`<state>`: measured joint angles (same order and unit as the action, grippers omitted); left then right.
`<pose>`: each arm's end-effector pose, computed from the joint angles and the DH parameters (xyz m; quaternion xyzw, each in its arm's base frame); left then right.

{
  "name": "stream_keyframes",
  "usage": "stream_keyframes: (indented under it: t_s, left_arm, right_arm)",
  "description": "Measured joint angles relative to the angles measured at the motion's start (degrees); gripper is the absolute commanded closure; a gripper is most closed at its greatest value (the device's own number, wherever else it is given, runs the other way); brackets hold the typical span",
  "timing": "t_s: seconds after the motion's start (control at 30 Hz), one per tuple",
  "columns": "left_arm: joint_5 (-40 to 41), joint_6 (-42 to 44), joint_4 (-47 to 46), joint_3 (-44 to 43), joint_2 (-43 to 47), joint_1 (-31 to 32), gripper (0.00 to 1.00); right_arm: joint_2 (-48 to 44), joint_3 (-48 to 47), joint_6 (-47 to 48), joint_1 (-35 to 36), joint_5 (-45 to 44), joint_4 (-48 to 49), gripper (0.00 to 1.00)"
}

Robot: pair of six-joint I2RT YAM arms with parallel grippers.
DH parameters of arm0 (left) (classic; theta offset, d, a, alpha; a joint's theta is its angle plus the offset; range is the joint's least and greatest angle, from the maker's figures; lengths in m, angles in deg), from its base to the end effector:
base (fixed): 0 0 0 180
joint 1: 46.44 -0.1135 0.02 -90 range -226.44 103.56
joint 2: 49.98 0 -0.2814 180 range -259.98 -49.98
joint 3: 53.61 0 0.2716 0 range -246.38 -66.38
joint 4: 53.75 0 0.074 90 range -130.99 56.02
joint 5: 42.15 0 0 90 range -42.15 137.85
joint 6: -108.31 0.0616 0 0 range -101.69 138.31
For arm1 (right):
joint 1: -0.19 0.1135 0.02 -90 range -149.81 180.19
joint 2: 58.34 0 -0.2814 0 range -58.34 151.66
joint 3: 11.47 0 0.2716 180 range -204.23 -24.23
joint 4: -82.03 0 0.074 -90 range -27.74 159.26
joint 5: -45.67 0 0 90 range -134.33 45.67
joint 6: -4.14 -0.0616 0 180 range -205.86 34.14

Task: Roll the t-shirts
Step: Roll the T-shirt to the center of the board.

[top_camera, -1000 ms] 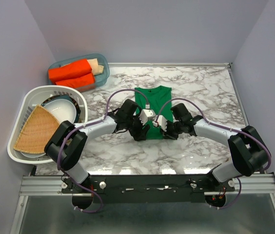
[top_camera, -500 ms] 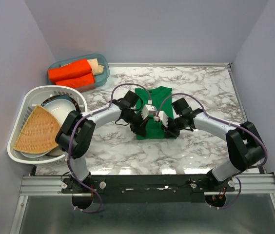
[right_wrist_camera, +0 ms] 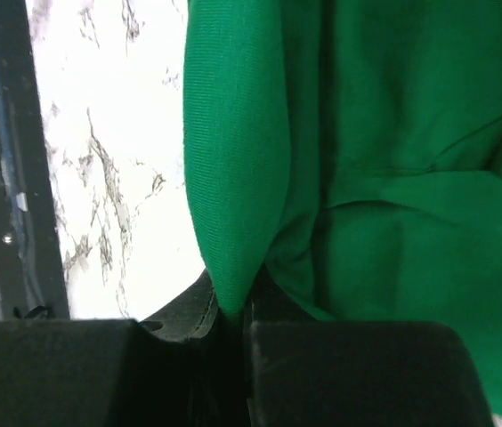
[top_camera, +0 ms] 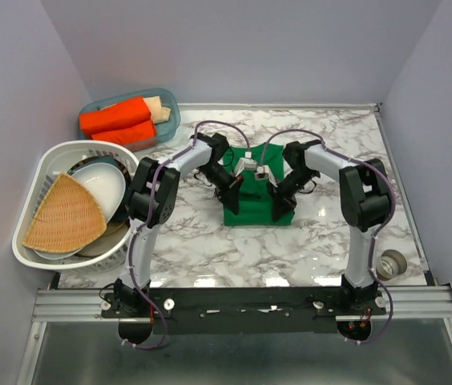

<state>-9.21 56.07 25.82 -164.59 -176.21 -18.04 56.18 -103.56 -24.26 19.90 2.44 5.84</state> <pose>0.3619 -0.2544 0.1619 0.4623 0.7465 -0.4786 0.0021 0.3336 0.1672 0.1510 -0.5737 0.7138 0.3943 0.0771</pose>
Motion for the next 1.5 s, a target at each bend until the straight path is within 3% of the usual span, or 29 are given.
stream_keyframes:
  t_s: [0.37,0.6,0.97,1.07,1.2,1.33,1.37,1.4,1.43,1.5]
  left_arm:
    - [0.9,-4.0,3.6,-9.6,-7.8,-2.2,0.99]
    - [7.1,-13.9,-7.3,-4.3,-4.9,-3.3,0.54]
    - [22.8,-18.9,-16.4,-1.2,11.6,-4.9,0.48]
    - [26.1,-18.6,-24.2,6.8,25.7,-4.0,0.02]
    - [25.5,-17.9,-34.9,17.4,39.8,-1.6,0.02]
    - [19.8,-18.6,-39.6,18.7,38.6,2.3,0.05]
    - [18.9,-18.1,-40.7,19.5,37.1,3.7,0.08]
    - [18.7,-17.4,-41.3,20.9,36.0,4.9,0.2]
    - [18.6,-16.0,-41.5,23.0,35.3,6.3,0.25]
    - [18.8,-11.5,-40.4,27.8,35.3,8.9,0.28]
  right_arm:
    - [17.5,-19.3,5.9,-2.6,3.0,-13.6,0.87]
    - [22.1,-25.4,3.1,-2.9,3.2,-17.3,0.84]
    - [25.1,-30.9,-3.6,-4.3,3.7,-17.4,0.83]
    - [25.3,-30.9,-4.4,-4.4,3.7,-17.4,0.83]
    - [25.3,-30.9,-4.8,-4.4,3.8,-17.4,0.83]
    - [25.3,-30.9,-5.2,-4.4,3.8,-17.3,0.83]
    - [25.3,-30.9,-5.2,-4.4,3.8,-17.3,0.82]
    - [25.3,-30.9,-5.3,-4.4,3.8,-17.3,0.82]
    - [25.3,-30.9,-5.4,-4.4,3.8,-17.3,0.82]
    - [25.3,-30.9,-5.6,-4.4,3.8,-17.2,0.82]
